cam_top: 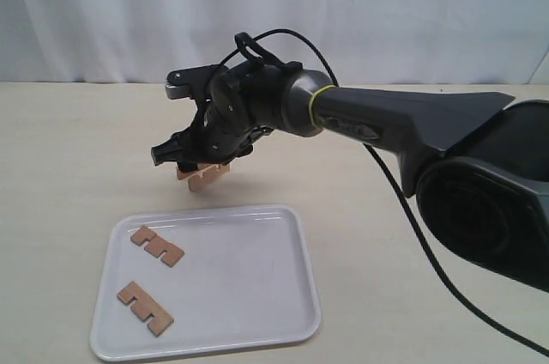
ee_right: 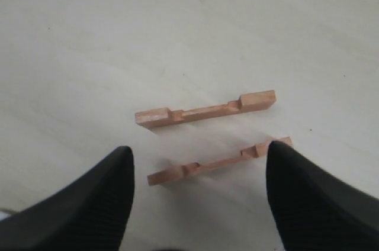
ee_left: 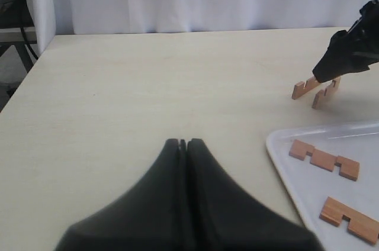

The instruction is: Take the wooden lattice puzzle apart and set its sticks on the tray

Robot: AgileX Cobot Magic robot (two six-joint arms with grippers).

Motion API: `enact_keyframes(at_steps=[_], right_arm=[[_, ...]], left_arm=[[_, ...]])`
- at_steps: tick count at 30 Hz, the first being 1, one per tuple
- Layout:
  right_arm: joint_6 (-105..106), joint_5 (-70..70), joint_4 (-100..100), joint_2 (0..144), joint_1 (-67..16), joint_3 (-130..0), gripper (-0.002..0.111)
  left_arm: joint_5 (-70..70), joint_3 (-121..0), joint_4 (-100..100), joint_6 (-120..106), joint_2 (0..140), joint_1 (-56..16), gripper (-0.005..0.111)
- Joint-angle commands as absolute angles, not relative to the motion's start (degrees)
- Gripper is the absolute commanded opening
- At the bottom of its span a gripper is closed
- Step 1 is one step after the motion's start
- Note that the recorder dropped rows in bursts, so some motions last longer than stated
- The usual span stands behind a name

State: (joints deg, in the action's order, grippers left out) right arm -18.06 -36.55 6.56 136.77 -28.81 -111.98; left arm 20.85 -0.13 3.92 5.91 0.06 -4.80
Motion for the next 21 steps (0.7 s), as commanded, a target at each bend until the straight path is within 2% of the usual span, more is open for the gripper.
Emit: enact_keyframes(at_steps=[1, 21], right_arm=[[-22.1, -36.4, 11.3, 137.4, -28.8, -112.3, 0.061], [-34.1, -34.5, 17.0, 140.2, -28.8, -112.3, 0.061]], left_arm=[[20.3, 0.0, 4.1, 5.9, 0.0, -4.7, 0.000], [20.3, 0.0, 4.1, 5.9, 0.0, -4.7, 0.000]])
